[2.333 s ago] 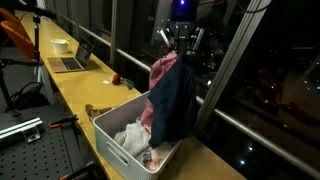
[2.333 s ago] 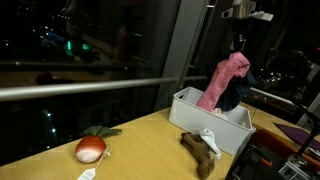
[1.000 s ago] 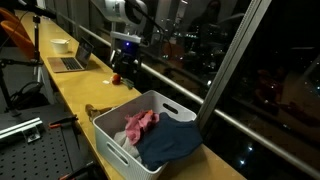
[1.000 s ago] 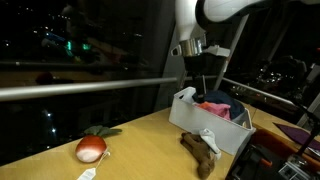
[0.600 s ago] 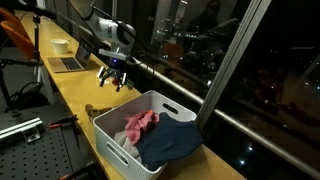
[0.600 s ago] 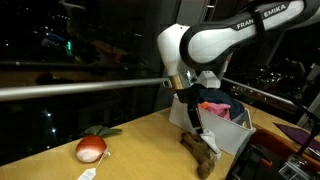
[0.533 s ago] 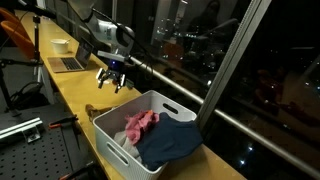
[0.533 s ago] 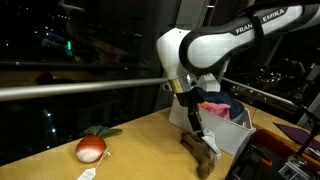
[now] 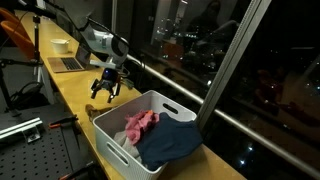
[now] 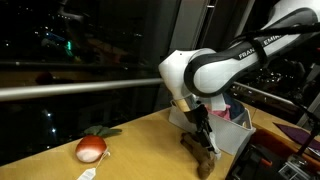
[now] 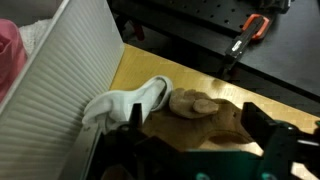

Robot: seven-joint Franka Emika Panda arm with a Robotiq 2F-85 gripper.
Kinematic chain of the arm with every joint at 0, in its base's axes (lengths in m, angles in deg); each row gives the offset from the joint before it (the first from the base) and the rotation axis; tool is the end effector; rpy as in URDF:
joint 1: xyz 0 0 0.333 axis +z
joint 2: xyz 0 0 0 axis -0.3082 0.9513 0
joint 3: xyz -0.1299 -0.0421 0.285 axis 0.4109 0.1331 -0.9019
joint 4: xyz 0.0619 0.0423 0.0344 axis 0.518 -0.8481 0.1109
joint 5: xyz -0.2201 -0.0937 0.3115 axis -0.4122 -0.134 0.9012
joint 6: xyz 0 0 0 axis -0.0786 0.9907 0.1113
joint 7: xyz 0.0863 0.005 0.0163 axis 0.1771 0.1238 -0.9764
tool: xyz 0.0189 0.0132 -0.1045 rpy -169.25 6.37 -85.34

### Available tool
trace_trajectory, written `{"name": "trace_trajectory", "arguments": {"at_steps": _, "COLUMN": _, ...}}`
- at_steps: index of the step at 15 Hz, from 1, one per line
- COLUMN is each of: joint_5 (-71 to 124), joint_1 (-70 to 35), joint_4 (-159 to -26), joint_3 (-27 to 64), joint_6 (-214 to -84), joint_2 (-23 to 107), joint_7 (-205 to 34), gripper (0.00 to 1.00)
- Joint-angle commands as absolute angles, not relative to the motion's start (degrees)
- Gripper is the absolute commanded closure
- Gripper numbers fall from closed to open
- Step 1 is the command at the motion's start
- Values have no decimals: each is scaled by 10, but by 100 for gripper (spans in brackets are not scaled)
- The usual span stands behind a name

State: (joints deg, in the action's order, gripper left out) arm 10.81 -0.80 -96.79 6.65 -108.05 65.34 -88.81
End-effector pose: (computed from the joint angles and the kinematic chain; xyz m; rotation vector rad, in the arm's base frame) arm 0.5454 0.2177 0.1679 2.5207 0.7463 -0.9093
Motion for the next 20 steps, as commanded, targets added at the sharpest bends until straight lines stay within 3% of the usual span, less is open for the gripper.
{"name": "trace_trajectory", "arguments": {"at_steps": 1, "joint_5": 94, "joint_1": -1, "joint_4": -990, "joint_3": 75, "joint_6": -1107, "joint_2": 656, "joint_7": -863, "gripper": 0}}
{"name": "trace_trajectory", "arguments": {"at_steps": 10, "joint_5": 42, "joint_1": -11, "joint_4": -1092, "joint_3": 104, "joint_6": -1217, "joint_2": 624, "joint_7": -796, "gripper": 0}}
{"name": "trace_trajectory", "arguments": {"at_steps": 20, "joint_5": 32, "joint_1": -22, "joint_4": -1121, "joint_3": 122, "joint_6": -1354, "joint_2": 629, "joint_7": -808, "gripper": 0}}
